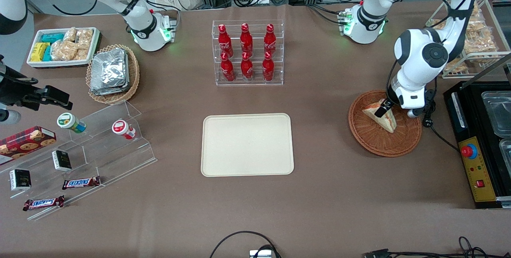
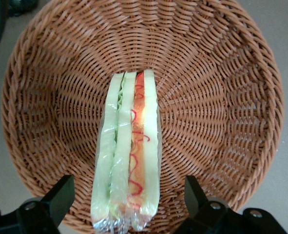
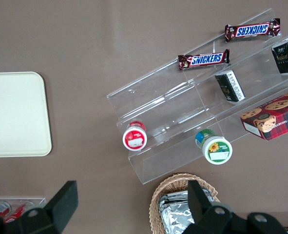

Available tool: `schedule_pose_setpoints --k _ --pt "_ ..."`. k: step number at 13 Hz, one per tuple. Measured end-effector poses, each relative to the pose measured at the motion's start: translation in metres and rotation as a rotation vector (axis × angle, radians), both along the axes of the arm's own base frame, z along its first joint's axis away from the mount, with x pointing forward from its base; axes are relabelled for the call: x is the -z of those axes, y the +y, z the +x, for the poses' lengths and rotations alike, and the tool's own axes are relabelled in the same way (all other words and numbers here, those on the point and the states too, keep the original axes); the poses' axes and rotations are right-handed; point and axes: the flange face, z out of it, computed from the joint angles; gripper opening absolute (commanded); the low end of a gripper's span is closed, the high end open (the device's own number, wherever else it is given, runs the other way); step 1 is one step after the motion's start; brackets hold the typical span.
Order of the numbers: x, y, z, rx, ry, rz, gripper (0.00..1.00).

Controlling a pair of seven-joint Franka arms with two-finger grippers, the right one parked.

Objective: Place sandwich from basket to tray
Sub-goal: 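Lower the open left gripper around the sandwich and close it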

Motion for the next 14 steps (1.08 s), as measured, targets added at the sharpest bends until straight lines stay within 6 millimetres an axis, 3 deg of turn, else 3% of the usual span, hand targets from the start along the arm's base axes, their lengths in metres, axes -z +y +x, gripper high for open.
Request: schedule_pose_setpoints --k 3,4,8,9,14 --pt "0.016 0.0 -0.003 -0.015 -0.002 -0.002 1.0" --pt "0.018 0.0 -0.003 -0.016 0.0 -0.002 0.92" --pt "0.021 0.0 -0.003 -0.016 0.002 -0.002 0.35" --pt "0.022 0.0 -0.003 -0.016 0.004 -0.002 0.27" --pt "0.02 -0.001 -0.003 -0.005 0.002 -0.001 0.26"
